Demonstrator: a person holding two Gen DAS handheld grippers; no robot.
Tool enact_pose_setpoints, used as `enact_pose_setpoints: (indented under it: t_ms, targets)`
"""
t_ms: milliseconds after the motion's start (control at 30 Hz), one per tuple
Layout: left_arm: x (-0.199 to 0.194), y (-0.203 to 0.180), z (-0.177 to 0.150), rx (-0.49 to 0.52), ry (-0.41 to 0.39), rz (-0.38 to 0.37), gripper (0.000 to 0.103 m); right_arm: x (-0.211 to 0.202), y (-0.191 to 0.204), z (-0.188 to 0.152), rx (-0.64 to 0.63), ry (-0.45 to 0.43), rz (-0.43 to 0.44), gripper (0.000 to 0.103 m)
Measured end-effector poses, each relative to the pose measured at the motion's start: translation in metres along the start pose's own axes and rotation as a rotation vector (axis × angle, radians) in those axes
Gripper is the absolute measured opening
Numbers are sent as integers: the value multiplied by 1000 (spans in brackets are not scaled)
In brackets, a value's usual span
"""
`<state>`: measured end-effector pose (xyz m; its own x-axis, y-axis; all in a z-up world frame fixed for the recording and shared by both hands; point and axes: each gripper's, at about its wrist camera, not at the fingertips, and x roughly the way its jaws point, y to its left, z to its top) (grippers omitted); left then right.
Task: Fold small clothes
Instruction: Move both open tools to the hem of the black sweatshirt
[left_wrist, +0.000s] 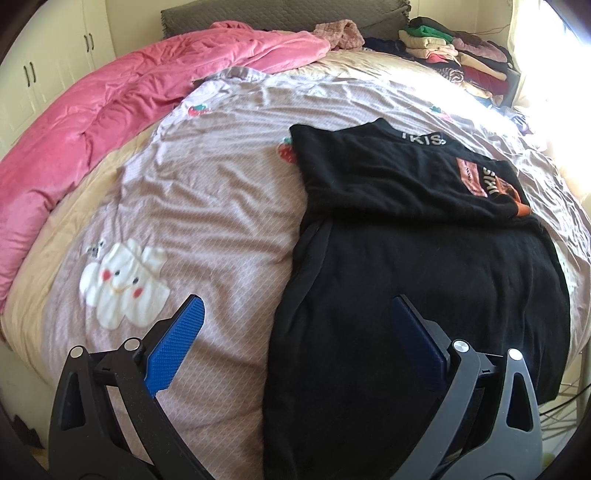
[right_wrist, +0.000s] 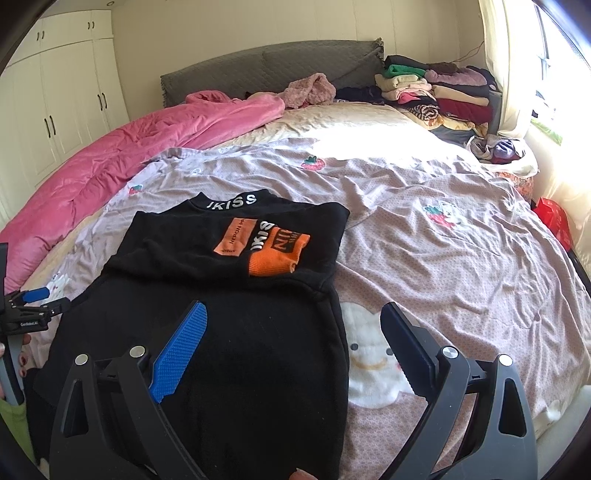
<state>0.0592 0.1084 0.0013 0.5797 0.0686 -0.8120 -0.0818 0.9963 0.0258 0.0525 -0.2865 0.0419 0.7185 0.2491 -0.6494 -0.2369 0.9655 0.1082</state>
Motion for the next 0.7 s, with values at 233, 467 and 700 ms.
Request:
enact_pose_setpoints:
  t_ms: [233, 467, 700]
  targets:
    - [-1, 16, -18, -19, 31, -11, 94, -5, -9, -14, 7, 21, -12, 94]
    - [-1, 26, -35, -30, 57, -39, 94, -5, -14, -30, 4, 50, -7, 94]
    - [-7, 29, -50, -33, 55, -92, 94, -2, -14, -46, -8, 86, 7, 94]
